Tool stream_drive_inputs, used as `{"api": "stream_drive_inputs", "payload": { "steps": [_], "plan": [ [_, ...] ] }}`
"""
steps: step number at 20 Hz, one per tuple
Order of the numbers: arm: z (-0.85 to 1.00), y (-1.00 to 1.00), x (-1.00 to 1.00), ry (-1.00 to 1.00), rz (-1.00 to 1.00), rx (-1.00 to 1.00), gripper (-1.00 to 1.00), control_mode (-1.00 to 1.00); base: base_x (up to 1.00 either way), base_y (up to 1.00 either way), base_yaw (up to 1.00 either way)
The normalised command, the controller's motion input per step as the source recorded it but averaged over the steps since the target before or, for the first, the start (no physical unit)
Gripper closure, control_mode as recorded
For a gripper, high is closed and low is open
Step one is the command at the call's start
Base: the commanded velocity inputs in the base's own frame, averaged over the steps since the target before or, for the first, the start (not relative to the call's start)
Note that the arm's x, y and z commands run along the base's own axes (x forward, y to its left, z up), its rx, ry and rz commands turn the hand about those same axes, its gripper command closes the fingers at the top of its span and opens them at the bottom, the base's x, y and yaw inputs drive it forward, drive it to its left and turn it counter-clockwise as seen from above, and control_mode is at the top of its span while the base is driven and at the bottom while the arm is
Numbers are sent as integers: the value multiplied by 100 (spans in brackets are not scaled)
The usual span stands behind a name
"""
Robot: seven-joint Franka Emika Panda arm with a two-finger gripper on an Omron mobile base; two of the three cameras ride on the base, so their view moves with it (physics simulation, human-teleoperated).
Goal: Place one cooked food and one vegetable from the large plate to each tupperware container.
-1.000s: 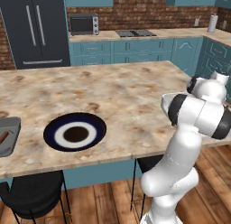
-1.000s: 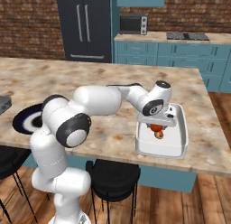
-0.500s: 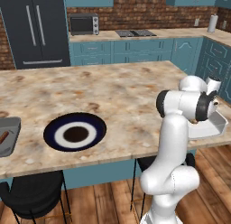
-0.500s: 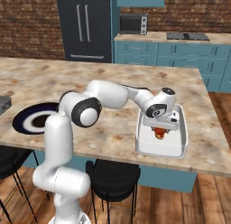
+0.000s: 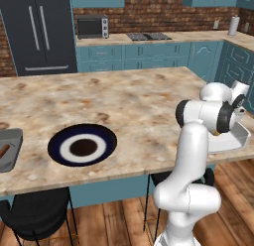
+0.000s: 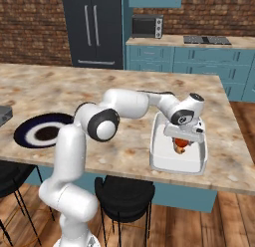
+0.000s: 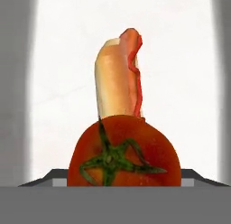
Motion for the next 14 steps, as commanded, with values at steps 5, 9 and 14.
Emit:
{"api": "stream_drive_inputs", "payload": {
  "steps": [5,9,14],
  "plan": [
    [-21,74,-21,-4,0,-1,100,-100,0,0,0],
    [-52,19,31,0,0,-7,100,-100,0,0,0],
    [-54,-2,54,1,0,-1,-100,-100,0,0,0]
  ]
}}
